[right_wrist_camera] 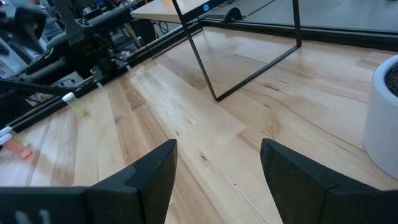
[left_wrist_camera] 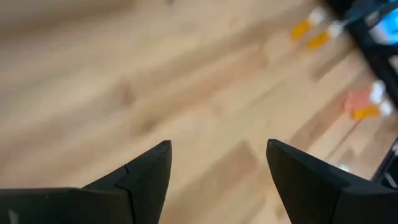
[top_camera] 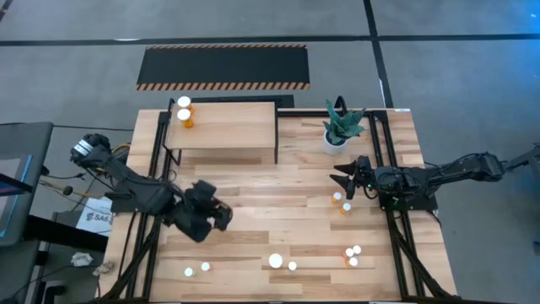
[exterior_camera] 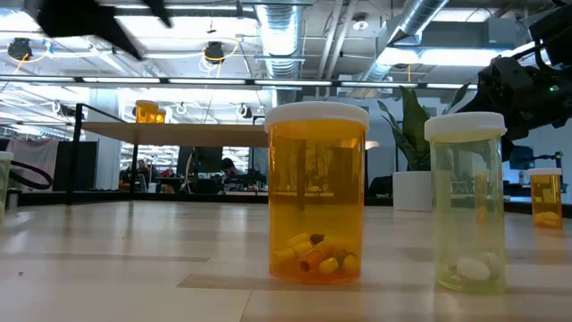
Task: Pick and place medicine bottles onto shelf by color
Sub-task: Put the top yellow pill bottle on the shelf
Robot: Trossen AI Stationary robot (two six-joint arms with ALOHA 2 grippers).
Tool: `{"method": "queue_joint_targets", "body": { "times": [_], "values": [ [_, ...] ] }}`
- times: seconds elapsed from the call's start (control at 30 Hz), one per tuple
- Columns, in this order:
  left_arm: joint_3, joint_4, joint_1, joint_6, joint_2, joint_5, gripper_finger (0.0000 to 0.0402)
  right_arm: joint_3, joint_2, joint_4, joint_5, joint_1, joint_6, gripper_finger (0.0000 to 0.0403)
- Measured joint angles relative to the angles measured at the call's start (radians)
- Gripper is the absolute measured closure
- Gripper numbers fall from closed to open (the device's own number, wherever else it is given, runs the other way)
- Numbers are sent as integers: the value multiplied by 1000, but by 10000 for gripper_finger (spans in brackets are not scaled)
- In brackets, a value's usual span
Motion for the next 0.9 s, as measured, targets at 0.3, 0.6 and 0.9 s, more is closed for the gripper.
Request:
{"method": "queue_joint_targets", "body": {
  "times": [0.3, 0.6, 0.9],
  "values": [
    [0, -264, -129, -444, 76, 189, 152, 0, 0, 0, 0, 0, 0, 147],
    [-11, -371, -133, -538, 153, 284, 152, 0, 0, 0, 0, 0, 0, 147],
    [-144, -171, -130, -493, 154, 342, 152, 0, 0, 0, 0, 0, 0, 147]
  ]
}}
